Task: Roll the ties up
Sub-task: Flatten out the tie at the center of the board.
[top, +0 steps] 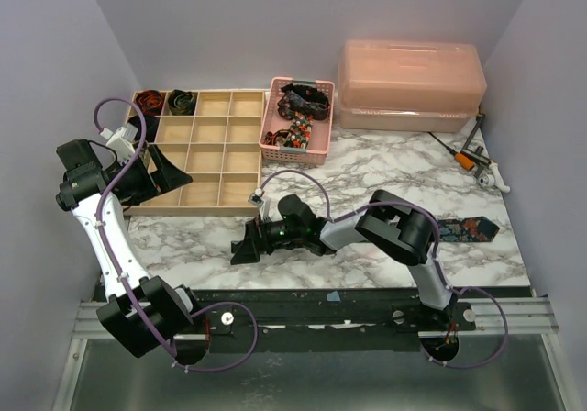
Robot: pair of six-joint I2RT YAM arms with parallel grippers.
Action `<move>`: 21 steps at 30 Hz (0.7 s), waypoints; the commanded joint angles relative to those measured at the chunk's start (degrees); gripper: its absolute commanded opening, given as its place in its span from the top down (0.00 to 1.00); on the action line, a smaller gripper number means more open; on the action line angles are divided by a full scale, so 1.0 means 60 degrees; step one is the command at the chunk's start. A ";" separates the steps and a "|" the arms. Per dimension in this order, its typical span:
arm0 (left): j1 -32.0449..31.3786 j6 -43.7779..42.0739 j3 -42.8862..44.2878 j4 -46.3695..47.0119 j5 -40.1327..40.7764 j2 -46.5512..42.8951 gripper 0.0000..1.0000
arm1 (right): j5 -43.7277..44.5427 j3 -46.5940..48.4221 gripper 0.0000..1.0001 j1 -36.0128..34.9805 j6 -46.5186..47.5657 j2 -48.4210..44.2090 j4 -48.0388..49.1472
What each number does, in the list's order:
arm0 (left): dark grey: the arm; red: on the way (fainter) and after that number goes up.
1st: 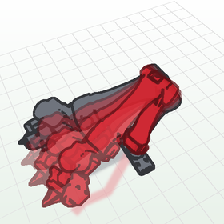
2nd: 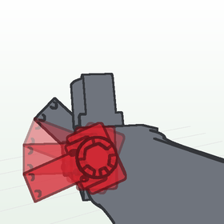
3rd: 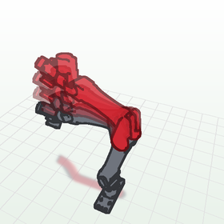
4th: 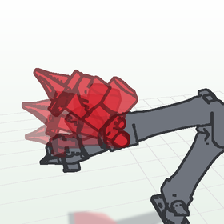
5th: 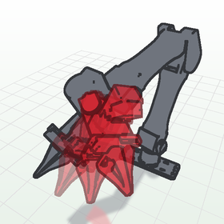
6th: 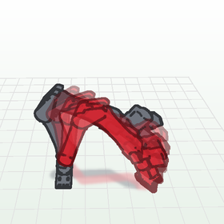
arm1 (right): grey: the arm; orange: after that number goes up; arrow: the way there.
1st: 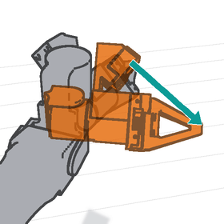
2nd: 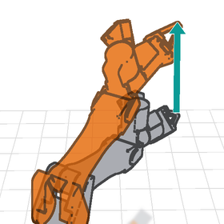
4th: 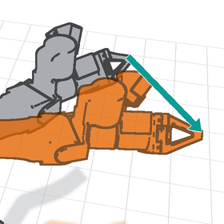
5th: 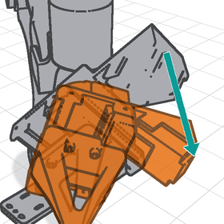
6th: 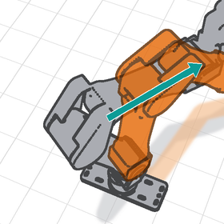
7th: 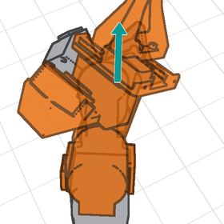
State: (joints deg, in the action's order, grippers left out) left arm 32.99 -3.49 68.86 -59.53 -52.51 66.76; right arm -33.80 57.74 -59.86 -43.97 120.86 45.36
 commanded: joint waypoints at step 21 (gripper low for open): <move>0.0080 -0.0199 0.0081 0.0112 -0.0005 0.0372 0.02 | -0.1240 -0.1147 0.00 0.0890 0.0422 -0.0601 0.0394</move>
State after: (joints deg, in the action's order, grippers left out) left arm 32.99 -3.79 68.86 -59.24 -52.53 68.79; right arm -39.79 52.05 -53.82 -45.34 114.41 47.05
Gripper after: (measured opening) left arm 0.984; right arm 0.998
